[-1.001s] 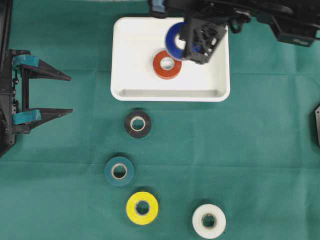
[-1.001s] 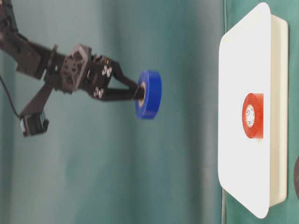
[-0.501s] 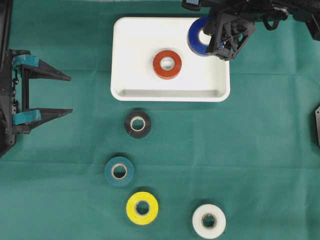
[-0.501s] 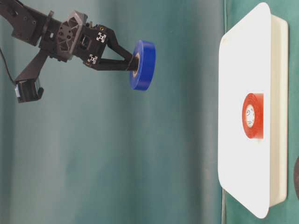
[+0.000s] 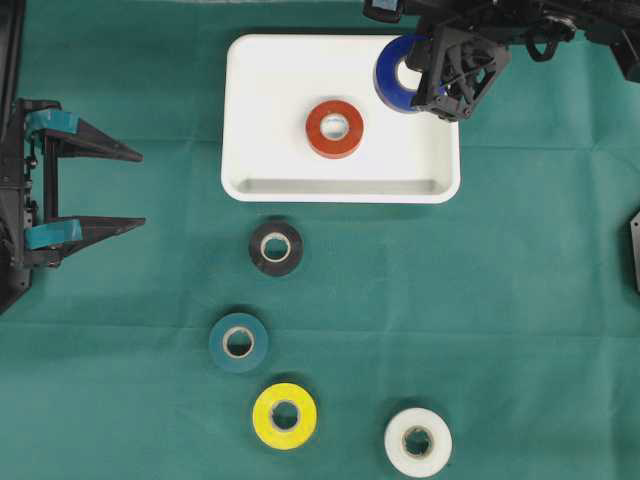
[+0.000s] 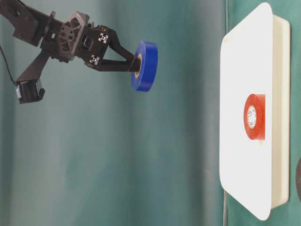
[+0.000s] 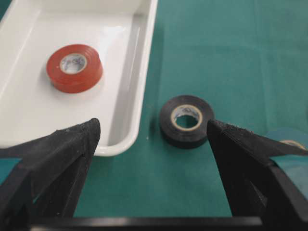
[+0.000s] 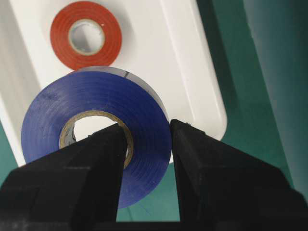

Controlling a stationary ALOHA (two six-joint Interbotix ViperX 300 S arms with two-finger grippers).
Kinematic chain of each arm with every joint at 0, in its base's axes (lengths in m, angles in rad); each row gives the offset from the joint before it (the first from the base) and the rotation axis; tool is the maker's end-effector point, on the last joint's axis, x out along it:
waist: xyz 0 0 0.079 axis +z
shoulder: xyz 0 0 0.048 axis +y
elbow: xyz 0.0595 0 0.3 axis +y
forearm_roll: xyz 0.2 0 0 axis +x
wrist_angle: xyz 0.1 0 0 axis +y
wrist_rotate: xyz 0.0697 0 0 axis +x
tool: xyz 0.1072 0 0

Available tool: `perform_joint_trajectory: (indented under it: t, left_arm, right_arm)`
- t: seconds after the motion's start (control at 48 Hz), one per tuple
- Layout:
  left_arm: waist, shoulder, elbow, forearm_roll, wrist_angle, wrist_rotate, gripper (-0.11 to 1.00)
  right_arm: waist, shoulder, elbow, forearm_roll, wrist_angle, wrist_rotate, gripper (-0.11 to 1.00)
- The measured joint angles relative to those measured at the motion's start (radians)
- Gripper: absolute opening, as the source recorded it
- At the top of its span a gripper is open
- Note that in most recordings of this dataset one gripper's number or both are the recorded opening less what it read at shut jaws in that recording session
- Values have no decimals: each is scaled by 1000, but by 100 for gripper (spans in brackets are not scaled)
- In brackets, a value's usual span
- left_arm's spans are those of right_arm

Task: Pick up the tape from a random location and place it into the white case.
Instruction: 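Lower the blue roll into the tray beside the red roll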

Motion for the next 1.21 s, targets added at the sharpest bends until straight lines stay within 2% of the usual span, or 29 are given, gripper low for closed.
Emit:
perform_joint_trajectory:
  t: [0.876,1.21]
  left_arm:
    - [2,0,0,0,0,0,98]
    - [0,0,0,0,-2,0,98]
  right_arm:
    - [0,0,14,2,-6,3,31]
    - [0,71,109,2,-121,11,31]
